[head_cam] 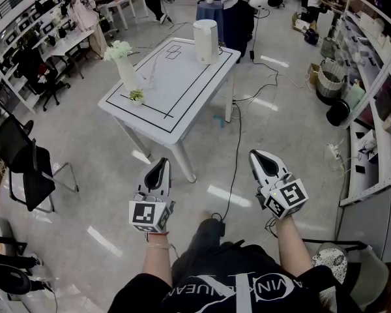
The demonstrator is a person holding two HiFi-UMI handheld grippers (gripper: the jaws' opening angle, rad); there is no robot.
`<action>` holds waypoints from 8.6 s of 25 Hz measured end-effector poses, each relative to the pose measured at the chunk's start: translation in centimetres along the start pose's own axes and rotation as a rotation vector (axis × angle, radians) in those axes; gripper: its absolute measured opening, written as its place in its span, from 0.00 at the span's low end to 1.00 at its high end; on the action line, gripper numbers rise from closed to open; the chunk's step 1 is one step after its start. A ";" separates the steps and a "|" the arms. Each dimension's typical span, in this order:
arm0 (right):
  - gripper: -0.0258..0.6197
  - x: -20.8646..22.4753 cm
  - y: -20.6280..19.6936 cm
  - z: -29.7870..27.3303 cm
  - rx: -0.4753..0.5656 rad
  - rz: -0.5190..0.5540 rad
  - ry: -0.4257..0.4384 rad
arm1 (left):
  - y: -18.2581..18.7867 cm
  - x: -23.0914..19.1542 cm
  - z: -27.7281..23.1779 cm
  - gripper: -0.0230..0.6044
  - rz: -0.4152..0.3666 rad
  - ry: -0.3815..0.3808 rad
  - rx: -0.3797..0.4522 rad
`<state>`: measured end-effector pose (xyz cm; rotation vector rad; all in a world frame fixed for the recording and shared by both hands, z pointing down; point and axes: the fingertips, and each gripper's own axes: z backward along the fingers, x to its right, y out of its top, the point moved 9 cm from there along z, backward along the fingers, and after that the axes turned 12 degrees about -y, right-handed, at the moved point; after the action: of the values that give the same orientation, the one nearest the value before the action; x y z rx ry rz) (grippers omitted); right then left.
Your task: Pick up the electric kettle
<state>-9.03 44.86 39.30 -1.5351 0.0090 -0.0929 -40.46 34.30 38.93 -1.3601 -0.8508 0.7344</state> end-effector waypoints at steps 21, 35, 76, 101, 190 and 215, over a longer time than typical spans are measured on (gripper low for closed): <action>0.10 1.3 -1.6 3.4 -0.028 -0.039 -0.013 | -1.4 2.9 -0.2 0.07 0.046 -0.021 -0.013; 0.25 7.5 -2.1 -6.8 -0.051 -0.056 -0.025 | -2.6 -4.3 -10.8 0.07 0.083 -0.025 -0.009; 0.25 16.2 -1.4 -28.3 -0.022 -0.143 -0.083 | -5.3 -20.8 -28.3 0.07 0.167 -0.048 -0.004; 0.25 23.9 -3.4 -44.5 -0.100 -0.117 0.085 | -6.0 -27.7 -41.4 0.07 0.147 0.023 -0.048; 0.23 22.3 -2.9 -69.3 -0.085 -0.146 0.608 | -14.7 -36.2 -59.5 0.07 0.289 -0.088 -0.095; 0.22 25.8 -1.3 -69.2 -0.067 -0.160 0.797 | -9.8 -31.3 -55.6 0.07 0.292 0.212 -0.088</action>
<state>12.15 -25.85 39.47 -1.4751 0.5250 -0.8317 -9.39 -21.93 45.10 -1.6304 -0.5280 0.7656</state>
